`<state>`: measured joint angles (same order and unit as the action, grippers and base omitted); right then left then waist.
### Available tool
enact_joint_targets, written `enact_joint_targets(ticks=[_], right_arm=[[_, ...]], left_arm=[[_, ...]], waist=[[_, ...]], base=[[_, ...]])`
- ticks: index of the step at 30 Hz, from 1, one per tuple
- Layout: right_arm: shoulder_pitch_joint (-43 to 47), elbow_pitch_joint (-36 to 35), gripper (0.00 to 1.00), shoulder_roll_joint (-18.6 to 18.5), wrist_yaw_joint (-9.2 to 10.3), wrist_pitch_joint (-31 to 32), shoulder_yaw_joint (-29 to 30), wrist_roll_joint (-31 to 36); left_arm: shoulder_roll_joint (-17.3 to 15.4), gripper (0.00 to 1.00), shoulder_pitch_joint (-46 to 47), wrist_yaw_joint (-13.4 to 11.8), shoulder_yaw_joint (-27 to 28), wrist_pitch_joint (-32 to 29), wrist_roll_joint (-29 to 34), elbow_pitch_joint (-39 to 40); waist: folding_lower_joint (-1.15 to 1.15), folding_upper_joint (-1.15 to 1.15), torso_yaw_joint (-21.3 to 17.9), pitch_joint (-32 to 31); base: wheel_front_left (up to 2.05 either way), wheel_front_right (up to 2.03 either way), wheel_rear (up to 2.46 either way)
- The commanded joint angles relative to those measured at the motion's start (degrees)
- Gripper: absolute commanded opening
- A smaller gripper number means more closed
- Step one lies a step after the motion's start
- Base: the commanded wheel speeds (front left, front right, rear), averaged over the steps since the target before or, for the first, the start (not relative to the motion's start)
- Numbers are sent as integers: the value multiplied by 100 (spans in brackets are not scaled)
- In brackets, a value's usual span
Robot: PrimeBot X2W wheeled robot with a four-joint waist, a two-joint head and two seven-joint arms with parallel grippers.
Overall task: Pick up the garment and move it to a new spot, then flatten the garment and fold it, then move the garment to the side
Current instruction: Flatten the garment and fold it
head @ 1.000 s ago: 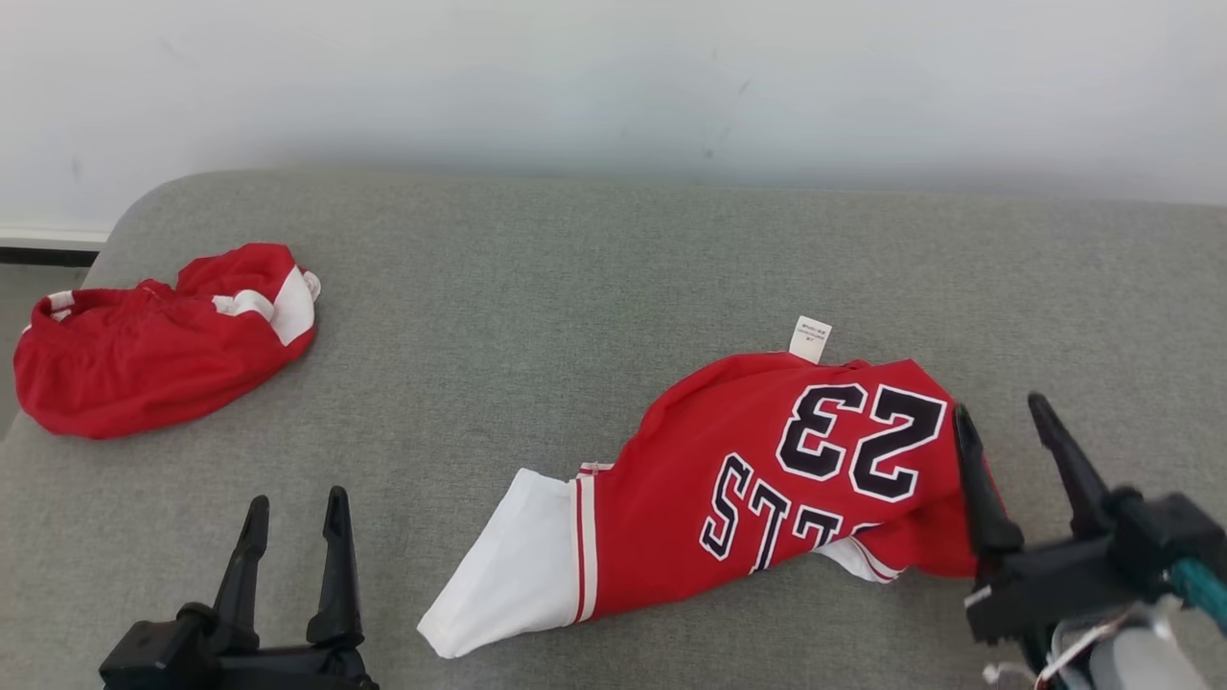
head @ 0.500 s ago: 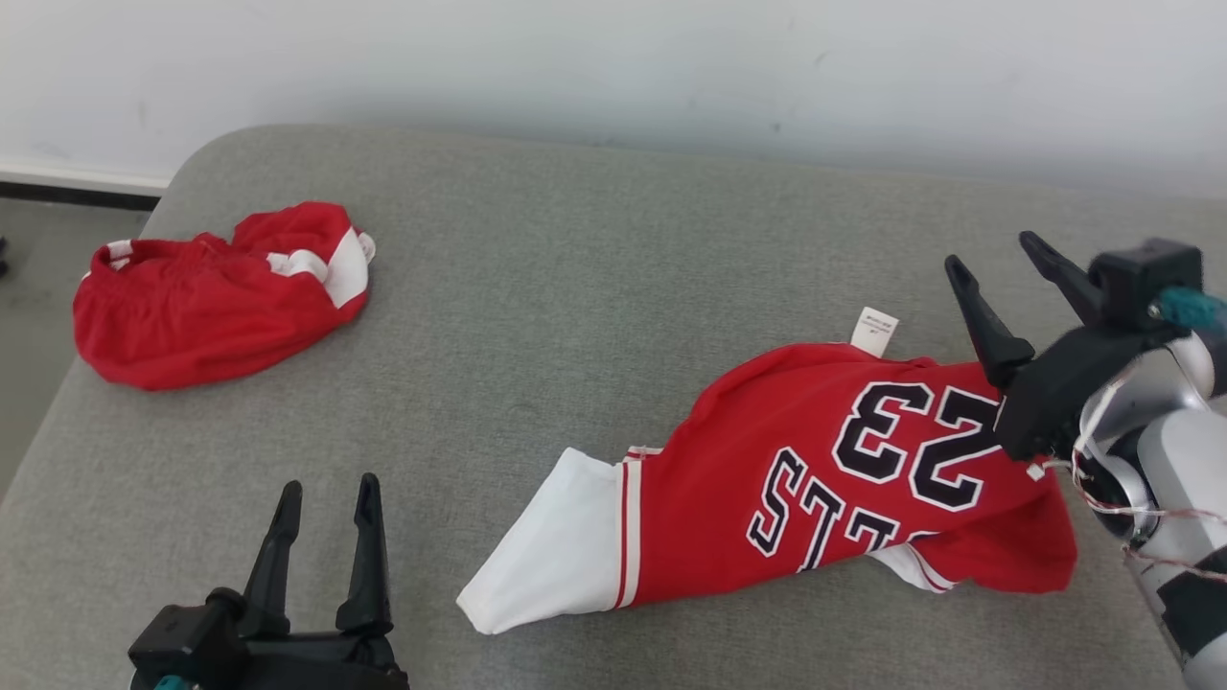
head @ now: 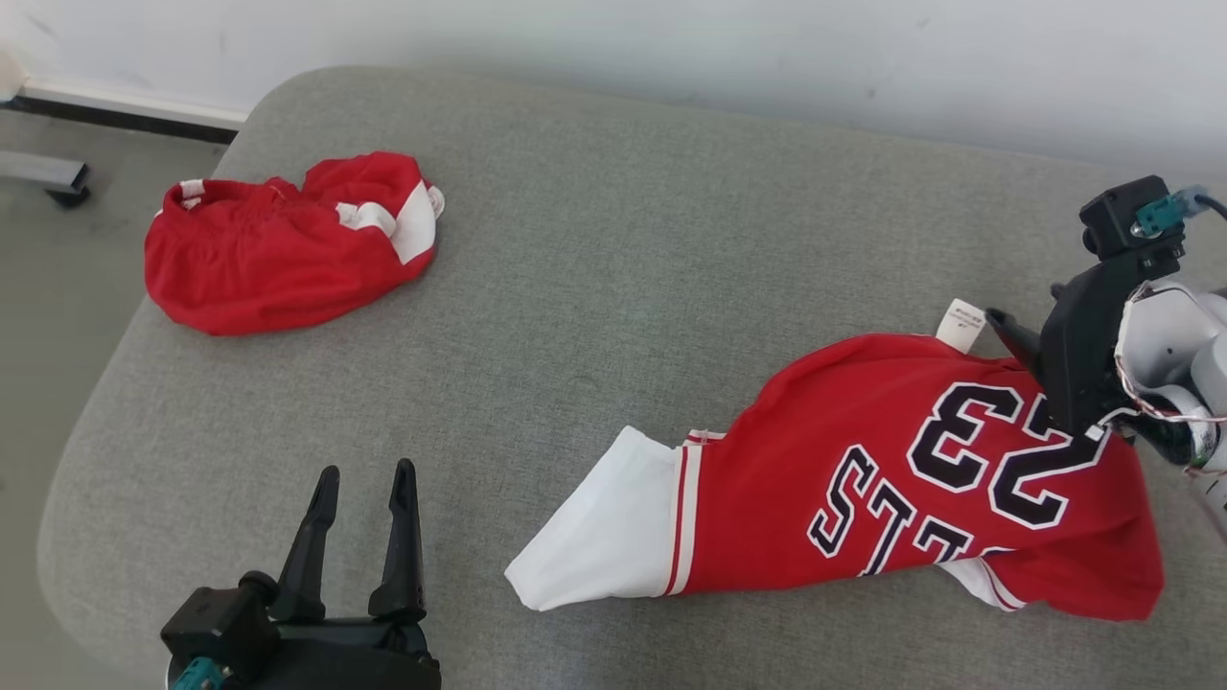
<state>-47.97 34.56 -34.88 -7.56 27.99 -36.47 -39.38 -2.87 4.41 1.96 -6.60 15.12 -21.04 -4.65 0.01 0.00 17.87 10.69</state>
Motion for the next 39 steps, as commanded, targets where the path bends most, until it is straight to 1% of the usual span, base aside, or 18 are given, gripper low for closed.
enact_joint_targets(ticks=[1,6,10,16,17,18,19,21,22,25,30,39], right_arm=[[-115,182,100,-73,15,235,-148,-147],[-318,475,100,-157,15,808,-712,-446],[-448,626,100,-162,15,938,-1127,-524],[-513,896,100,-20,14,1145,-1598,-608],[-514,940,71,4,14,1159,-1692,-626],[-514,971,17,38,14,1130,-1748,-666],[-544,1013,0,58,14,1091,-1780,-699],[-659,1078,0,66,15,922,-1807,-731],[-825,1117,0,61,15,529,-1804,-654],[-1025,1178,0,60,15,-193,-1867,-472],[-1383,1432,0,183,15,-1380,-1785,-318],[-1821,1774,0,265,15,-2823,-1846,-147]], left_arm=[[-3,100,84,-31,-22,5,-32,4],[-3,100,136,-32,-98,5,-90,-7],[-3,100,195,-52,-144,5,-134,-12],[-4,100,247,-64,-200,5,-163,-38],[-3,100,250,-59,-210,5,-167,-44],[-3,100,255,-57,-214,5,-170,-53],[-4,100,269,-57,-215,5,-173,-59],[-4,100,288,-63,-203,5,-172,-65],[-3,100,286,-71,-176,5,-155,-72],[-4,100,254,-63,-125,5,-105,-84],[-4,100,210,-1,-15,5,-23,-102],[-3,100,66,58,214,5,155,-115]], waist=[[-1,0,80,78],[-1,0,151,151],[-1,0,173,209],[-1,0,196,251],[-1,0,203,255],[-1,0,207,258],[-1,0,209,260],[-1,0,204,256],[-1,0,183,241],[-1,0,133,190],[-1,0,8,44],[-1,0,-309,-257]], base=[[0,0,0],[0,0,0],[0,0,0],[0,0,0],[0,0,0],[0,0,0],[0,0,0],[0,0,0],[0,0,0],[0,0,0],[0,0,0],[0,0,0]])
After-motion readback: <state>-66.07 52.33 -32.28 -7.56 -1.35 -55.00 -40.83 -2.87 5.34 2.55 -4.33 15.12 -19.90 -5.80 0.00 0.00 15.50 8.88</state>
